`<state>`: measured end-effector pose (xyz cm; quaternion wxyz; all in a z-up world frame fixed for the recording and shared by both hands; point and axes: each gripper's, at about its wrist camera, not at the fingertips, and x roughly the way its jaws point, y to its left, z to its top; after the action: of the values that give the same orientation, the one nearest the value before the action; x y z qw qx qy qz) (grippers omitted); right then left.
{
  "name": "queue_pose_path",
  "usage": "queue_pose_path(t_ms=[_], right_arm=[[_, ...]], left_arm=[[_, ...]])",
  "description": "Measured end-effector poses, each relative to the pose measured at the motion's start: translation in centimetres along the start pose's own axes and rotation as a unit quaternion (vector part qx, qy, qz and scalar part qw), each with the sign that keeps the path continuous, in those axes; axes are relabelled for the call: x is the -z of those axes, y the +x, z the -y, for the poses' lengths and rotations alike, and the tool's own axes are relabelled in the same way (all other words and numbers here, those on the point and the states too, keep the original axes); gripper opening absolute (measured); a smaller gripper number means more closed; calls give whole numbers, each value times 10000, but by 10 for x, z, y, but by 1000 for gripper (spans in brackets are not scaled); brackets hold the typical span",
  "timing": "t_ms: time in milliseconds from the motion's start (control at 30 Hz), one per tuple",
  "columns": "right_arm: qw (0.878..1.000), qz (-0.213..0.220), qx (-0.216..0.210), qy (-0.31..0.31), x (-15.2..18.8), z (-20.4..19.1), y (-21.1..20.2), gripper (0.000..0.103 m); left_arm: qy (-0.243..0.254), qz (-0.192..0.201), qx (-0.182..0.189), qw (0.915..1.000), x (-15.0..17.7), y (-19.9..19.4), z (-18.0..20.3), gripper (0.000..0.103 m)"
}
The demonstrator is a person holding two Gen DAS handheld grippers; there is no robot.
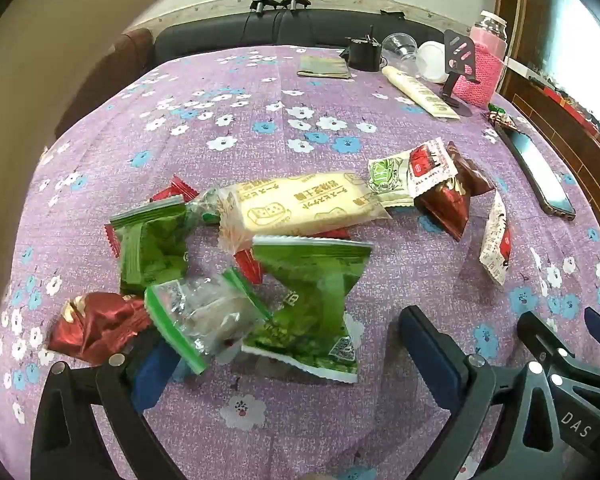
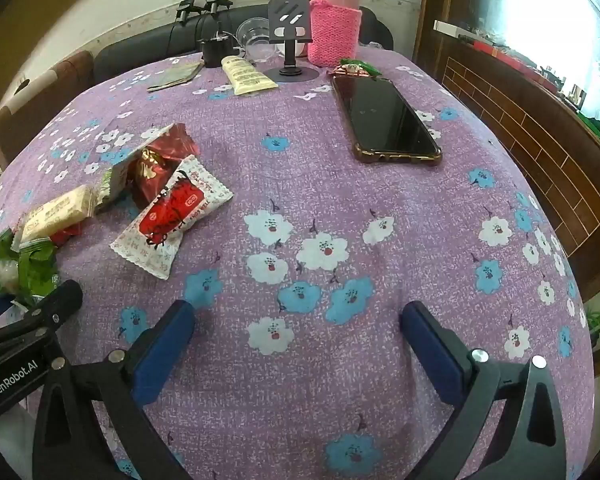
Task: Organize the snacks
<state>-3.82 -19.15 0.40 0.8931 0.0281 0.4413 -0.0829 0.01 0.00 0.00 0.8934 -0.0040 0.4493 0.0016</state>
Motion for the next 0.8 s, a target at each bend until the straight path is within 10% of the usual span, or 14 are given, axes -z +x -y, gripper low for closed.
queue_pose_path(t_ms=[800], right_arm=[[10000,-42,4,-4,0,0,0,103]], left_arm=[[0,6,2,10000,0,0,0,103]])
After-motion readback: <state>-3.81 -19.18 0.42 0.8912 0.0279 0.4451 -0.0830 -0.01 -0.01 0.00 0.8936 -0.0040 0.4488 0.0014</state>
